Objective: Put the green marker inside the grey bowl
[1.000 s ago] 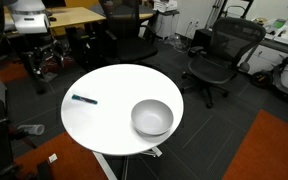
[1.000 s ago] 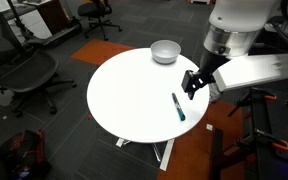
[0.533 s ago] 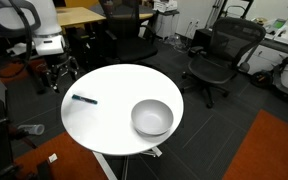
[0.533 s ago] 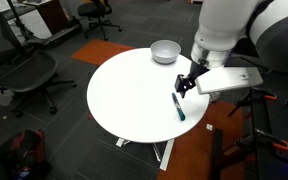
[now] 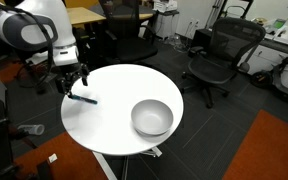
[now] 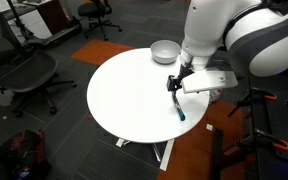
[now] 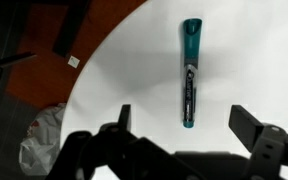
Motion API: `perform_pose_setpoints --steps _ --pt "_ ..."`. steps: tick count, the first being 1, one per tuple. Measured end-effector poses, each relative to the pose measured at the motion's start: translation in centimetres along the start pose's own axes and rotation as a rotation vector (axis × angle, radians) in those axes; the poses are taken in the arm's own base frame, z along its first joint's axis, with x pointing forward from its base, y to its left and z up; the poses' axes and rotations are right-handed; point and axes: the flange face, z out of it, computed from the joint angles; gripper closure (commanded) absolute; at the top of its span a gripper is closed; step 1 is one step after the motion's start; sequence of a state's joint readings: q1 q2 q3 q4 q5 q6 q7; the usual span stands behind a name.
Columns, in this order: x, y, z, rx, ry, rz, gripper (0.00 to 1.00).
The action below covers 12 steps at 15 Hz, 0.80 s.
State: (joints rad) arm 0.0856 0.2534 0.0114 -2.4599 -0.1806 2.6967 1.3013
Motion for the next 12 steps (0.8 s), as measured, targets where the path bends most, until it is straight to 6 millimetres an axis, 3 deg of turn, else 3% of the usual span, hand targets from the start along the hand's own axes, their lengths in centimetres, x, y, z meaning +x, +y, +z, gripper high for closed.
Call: perform_pose_setpoints --steps 7,12 --pt "0.6 -0.1 0.1 0.022 0.025 0.0 0.0" --pt "1.3 -0.2 1.6 0.056 0.052 0.009 0.0"
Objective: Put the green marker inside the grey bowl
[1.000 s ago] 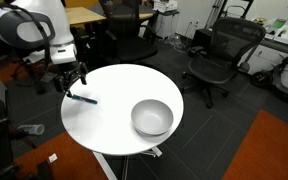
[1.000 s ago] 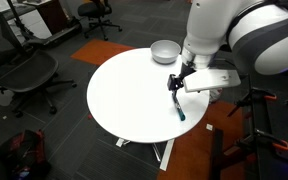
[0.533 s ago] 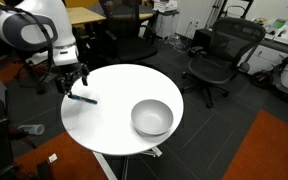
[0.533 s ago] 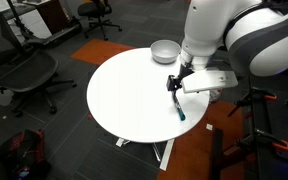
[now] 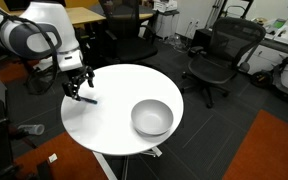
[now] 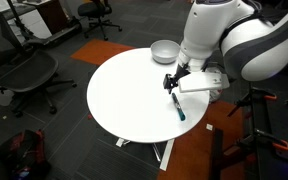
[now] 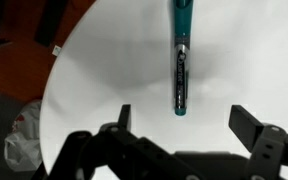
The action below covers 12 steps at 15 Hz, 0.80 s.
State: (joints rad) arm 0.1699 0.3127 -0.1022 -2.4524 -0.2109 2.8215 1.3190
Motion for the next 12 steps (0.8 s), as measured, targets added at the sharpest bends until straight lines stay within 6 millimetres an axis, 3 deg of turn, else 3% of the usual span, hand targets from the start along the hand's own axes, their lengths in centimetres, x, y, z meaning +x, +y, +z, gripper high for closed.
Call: perform_pose_setpoints --steps 12 --pt "-1.5 -1.1 2.6 -0.011 0.003 -0.026 0.0"
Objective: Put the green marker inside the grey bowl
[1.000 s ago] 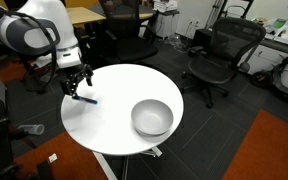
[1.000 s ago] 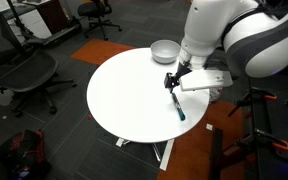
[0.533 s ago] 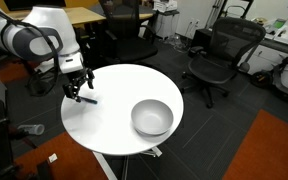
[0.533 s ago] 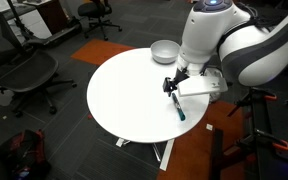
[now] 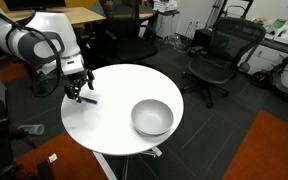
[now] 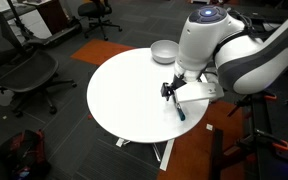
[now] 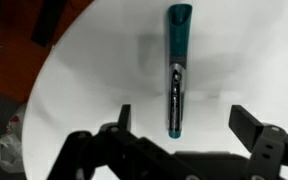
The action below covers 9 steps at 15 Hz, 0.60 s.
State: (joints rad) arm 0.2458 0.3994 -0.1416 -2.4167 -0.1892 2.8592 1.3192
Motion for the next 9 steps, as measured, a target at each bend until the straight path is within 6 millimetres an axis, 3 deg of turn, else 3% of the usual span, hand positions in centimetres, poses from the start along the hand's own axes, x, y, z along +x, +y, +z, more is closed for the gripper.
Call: perform_pose_setpoints --steps 4,5,6,9 --pt "0.0 -0.5 1.3 -0.012 -0.01 0.023 0.0" --pt "0.1 -0.6 1.7 -0.015 -0.013 0.03 0.22" --pt "0.2 -0.8 2.1 -0.018 -0.015 0.037 0.26" --pt "0.3 -1.2 3.1 -0.025 -0.019 0.05 0.51"
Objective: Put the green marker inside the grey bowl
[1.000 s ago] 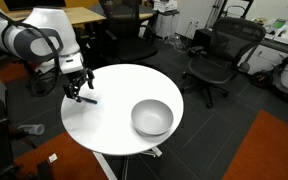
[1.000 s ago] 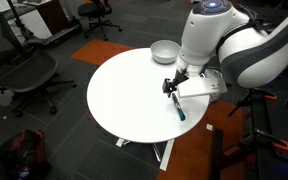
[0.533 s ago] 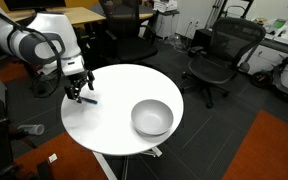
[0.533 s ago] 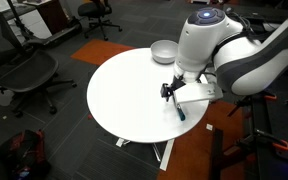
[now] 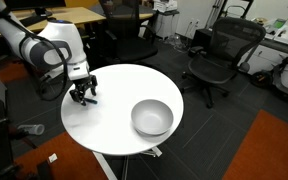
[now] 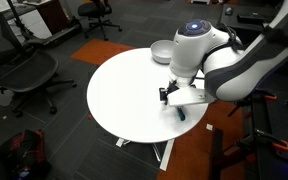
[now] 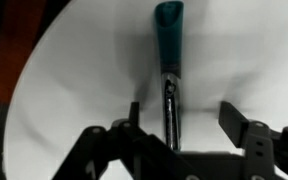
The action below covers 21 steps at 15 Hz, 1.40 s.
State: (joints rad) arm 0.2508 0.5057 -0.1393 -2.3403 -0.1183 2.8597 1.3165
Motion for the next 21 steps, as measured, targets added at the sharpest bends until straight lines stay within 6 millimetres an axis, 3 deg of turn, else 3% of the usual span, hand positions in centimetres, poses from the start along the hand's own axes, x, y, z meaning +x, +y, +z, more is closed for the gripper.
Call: perform_pose_setpoints --steps 6,7,9,14,21 --pt "0.3 -1.3 -0.4 0.025 0.002 0.016 0.96" --pt "0.3 -1.5 -0.5 0.028 0.003 0.015 1.0" --pt "0.3 -1.7 -0.5 0.031 0.004 0.015 0.95" --pt "1.4 -1.3 -0.7 0.031 0.016 0.011 0.95" --pt "9.3 1.4 -4.3 0.051 0.095 -0.001 0.95"
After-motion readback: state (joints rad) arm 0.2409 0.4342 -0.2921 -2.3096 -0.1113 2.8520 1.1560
